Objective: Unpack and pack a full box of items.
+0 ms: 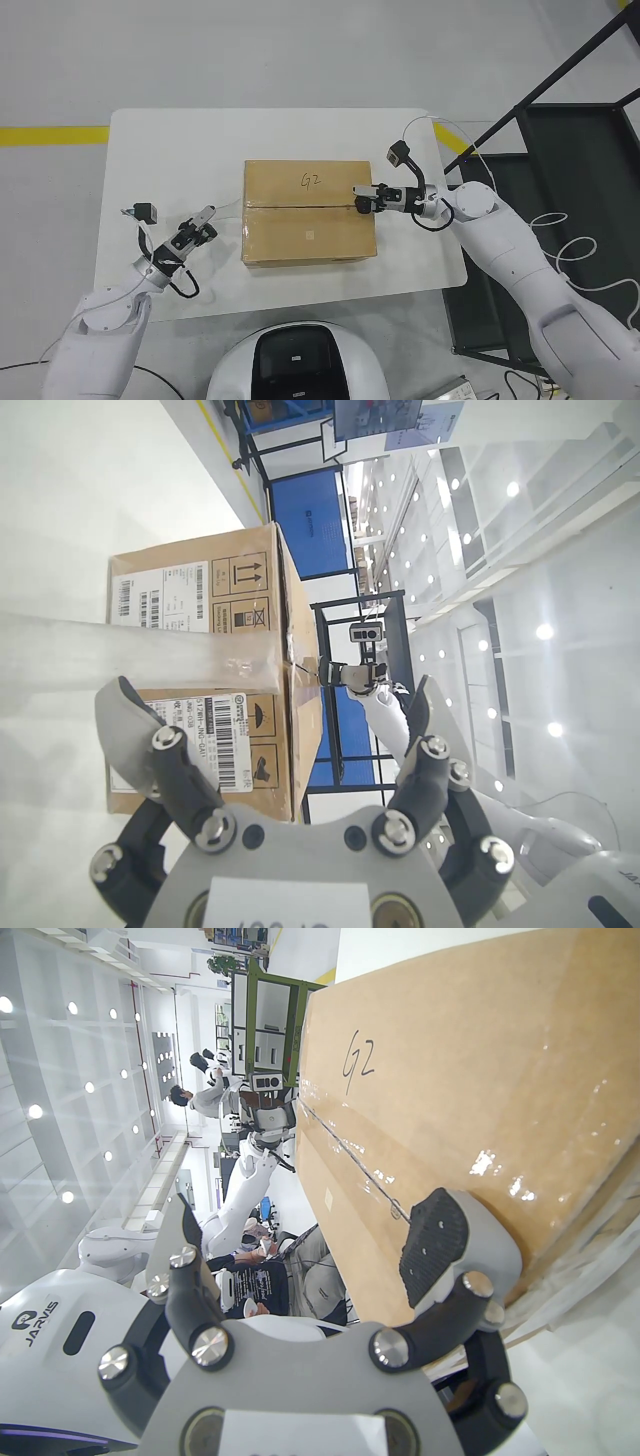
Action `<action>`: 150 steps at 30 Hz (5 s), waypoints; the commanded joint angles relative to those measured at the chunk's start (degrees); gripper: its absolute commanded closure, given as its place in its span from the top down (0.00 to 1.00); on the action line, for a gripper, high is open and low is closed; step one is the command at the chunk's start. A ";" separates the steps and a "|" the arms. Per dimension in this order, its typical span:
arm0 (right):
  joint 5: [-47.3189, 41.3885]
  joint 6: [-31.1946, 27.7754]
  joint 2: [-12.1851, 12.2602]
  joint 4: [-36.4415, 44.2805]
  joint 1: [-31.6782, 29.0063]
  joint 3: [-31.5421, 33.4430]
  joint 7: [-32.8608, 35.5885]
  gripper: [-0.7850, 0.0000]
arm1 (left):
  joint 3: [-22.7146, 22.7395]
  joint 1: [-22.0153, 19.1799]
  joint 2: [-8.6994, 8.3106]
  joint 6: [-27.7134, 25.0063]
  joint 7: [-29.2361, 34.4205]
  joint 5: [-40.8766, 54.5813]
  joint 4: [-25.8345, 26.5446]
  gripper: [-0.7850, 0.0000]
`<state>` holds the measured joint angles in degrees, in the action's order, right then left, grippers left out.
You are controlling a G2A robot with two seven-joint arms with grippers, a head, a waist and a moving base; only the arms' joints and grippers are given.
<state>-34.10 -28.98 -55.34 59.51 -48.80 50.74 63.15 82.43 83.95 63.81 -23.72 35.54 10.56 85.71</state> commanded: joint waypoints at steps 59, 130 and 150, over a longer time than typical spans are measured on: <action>0.00 0.00 0.00 0.00 0.00 0.00 0.00 1.00 | -1.87 2.48 1.92 3.52 -3.70 12.87 5.13 0.00; -15.84 -1.26 2.56 2.55 -9.04 14.98 9.80 1.00 | -25.82 -11.34 5.23 12.78 -11.47 -27.61 10.59 1.00; -14.46 -1.42 2.28 2.18 -10.51 19.26 8.59 1.00 | -11.02 2.04 2.18 0.28 -7.09 -16.48 22.79 1.00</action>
<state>-48.85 -30.53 -53.00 61.61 -59.31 70.04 71.83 69.40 84.71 66.17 -22.78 30.56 -5.52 107.95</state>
